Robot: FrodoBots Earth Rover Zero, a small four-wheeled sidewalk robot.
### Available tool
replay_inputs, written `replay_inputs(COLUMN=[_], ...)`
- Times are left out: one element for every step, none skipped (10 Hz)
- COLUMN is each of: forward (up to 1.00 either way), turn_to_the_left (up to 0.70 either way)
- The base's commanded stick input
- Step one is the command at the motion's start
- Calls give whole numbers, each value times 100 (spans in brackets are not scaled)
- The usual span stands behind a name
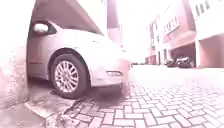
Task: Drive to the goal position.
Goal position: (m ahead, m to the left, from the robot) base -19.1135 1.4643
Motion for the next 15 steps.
replay_inputs(forward=[6, 6, 6, 6, 6, 6, 6, 6, 6, 6, 6, 6, 6, 6, 6], turn_to_the_left=[1, 1, 1, 1, 1, 1, 1, 1, 1, 1, 1, 1, 1, 1, 1])
